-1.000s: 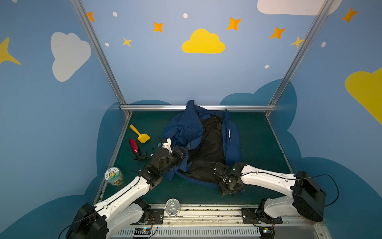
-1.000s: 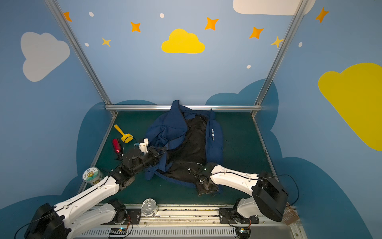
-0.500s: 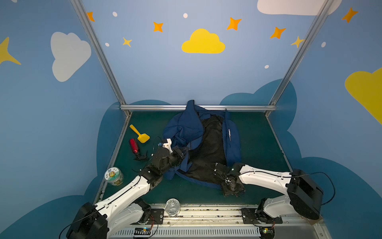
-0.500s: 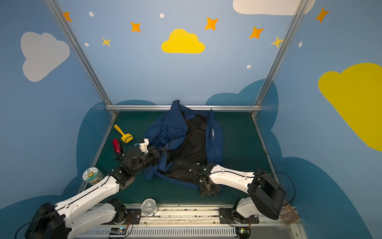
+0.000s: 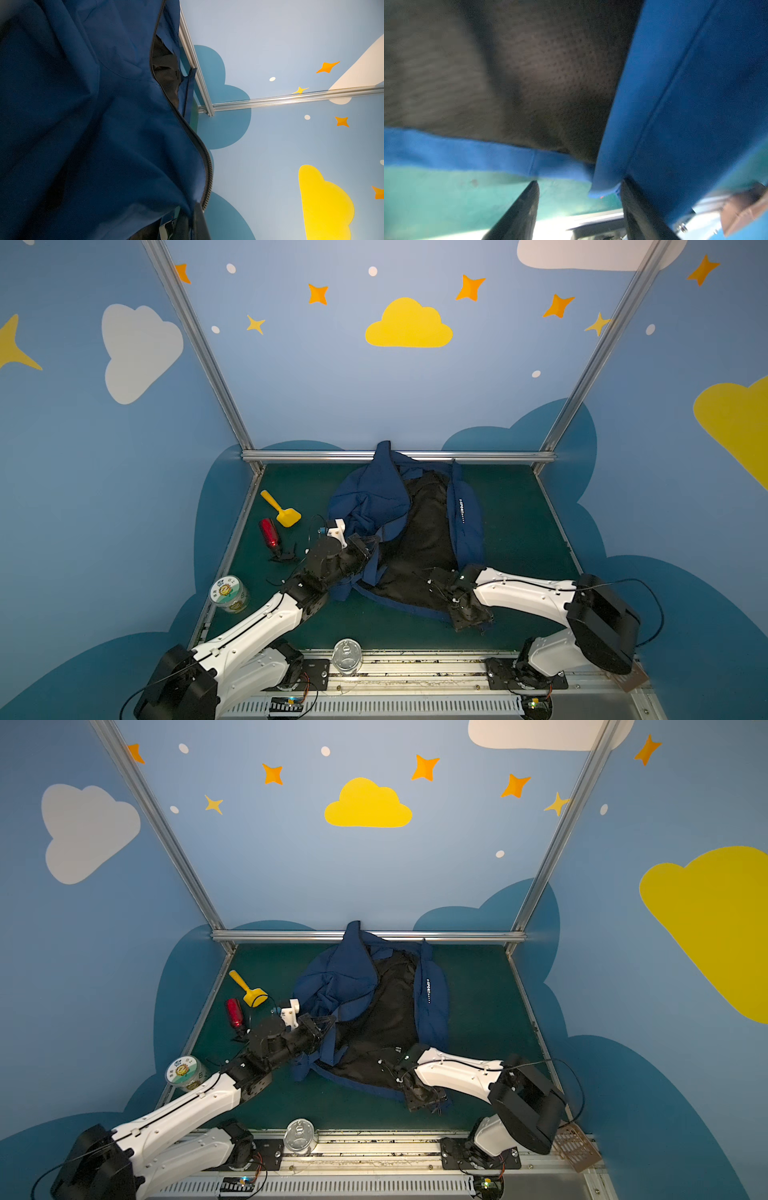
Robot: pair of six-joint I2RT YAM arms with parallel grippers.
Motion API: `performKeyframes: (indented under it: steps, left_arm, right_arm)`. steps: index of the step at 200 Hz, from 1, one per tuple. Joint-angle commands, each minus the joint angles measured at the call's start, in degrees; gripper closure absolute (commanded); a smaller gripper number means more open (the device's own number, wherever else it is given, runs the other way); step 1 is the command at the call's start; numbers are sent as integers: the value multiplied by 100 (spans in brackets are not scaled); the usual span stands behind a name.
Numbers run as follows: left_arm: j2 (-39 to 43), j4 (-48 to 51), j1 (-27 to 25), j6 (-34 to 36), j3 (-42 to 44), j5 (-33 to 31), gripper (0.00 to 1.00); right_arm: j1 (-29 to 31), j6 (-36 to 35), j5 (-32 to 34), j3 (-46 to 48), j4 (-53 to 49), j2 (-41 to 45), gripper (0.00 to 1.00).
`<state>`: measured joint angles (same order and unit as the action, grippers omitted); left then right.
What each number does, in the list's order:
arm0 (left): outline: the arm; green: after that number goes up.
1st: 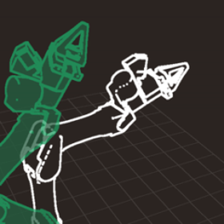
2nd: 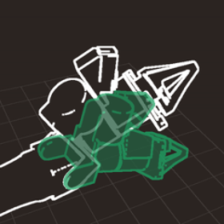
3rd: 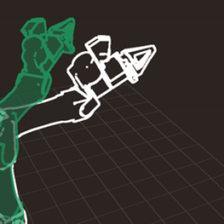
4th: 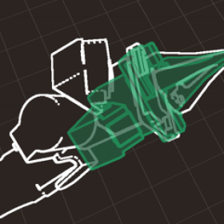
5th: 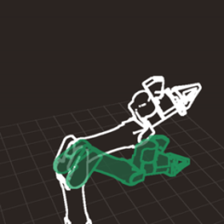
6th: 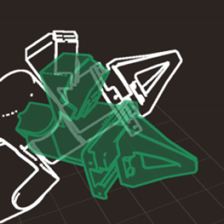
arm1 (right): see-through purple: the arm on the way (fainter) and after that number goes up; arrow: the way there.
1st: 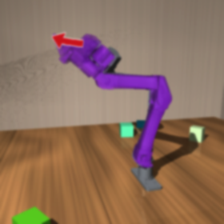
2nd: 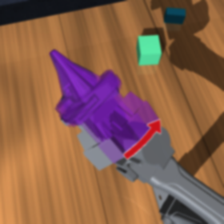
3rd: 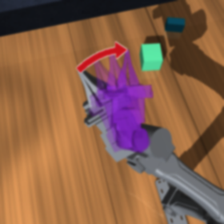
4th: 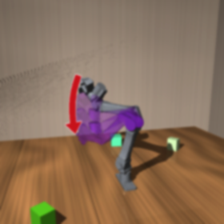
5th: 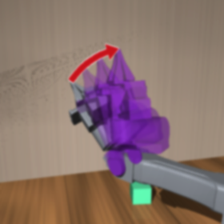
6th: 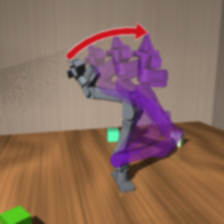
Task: Zip up the jacket
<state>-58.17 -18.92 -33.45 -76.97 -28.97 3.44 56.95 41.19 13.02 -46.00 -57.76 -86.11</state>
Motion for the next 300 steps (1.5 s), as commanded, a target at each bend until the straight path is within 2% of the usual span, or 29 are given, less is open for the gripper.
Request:
performKeyframes:
  steps: [1, 27, 86, 115, 131, 162, 233, 259, 300]
  left_arm:
    - [15, -96, 28, -2, 69, -9, 97]
    - [34, -84, 23, -7, 93, -19, 97]
    - [65, -68, 32, -22, 117, -37, 96]
    - [60, -73, 32, -32, 128, -27, 96]
    - [60, -76, 32, -44, 129, -23, 96]
    - [61, -73, 32, -54, 138, -28, 96]
    - [39, -87, 36, -58, 152, -19, 96]
    - [42, -95, 40, -68, 159, -19, 96]
    - [38, -98, 62, -69, 164, 7, 96]
  right_arm:
    - [70, 175, 608, -249, -443, -112, 42]
    - [70, 227, 836, -343, -597, -97, 46]
    - [81, 280, 960, -358, -822, -86, 73]
    - [97, 318, 975, -380, -929, -73, 80]
    - [102, 397, 1006, -409, -1019, -65, 79]
    - [166, 623, 1170, -453, -1215, -38, 67]
    - [229, 1079, 1475, -533, -1624, -144, 56]
    - [205, 1111, 1344, -444, -1549, -131, 52]
    - [-37, 1093, 786, 11, -998, 275, 54]
